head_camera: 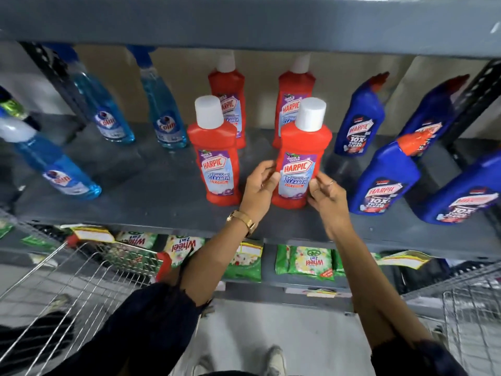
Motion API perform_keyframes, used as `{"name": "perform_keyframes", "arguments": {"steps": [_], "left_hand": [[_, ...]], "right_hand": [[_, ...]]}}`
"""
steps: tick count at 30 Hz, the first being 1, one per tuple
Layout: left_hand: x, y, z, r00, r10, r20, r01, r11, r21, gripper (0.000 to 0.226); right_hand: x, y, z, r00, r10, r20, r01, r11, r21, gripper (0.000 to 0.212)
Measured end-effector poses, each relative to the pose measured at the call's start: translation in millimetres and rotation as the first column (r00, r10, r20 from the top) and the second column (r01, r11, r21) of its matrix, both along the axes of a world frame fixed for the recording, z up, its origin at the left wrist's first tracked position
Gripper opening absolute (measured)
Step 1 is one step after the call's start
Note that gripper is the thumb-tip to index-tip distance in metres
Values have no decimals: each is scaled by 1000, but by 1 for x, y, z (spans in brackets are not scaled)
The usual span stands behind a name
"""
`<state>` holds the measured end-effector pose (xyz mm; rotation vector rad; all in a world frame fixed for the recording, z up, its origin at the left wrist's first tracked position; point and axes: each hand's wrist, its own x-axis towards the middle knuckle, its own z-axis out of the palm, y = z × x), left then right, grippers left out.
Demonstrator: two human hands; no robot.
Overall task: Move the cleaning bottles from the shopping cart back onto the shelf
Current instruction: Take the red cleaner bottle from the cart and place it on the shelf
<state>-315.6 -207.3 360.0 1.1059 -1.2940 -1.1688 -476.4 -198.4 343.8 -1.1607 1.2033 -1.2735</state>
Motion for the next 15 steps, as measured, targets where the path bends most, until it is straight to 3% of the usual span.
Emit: {"name": "perform_keyframes", "arguments": {"steps": [3,5,6,8,11,13,15], "left_hand": [[10,28,-5,996,90,17,-90,996,23,40],[28,59,-11,995,93,24,-94,994,46,34],[40,75,-17,995,97,22,-99,993,60,29],[78,110,-29,977,191,94,-195,980,39,20],[155,159,-53,850,470,240,-479,877,-22,19],[209,192,-79,729,623,283,-661,749,54,28],[258,232,-112,595,699,397,-794,586,159,39]], "right_hand": [[13,27,-12,948,-317,-16,316,948,-30,42],[34,59,-17,879,-477,-11,473,873,-120,19],[51,77,-19,879,-476,-39,464,870,-165,14],[92,107,-22,932,-334,-140,307,934,-183,14],[164,136,-33,945,68,-319,-123,980,-155,20],[211,150,-44,856,313,-411,-385,917,-103,27],[260,166,-61,687,500,-528,-598,801,-19,27]]}}
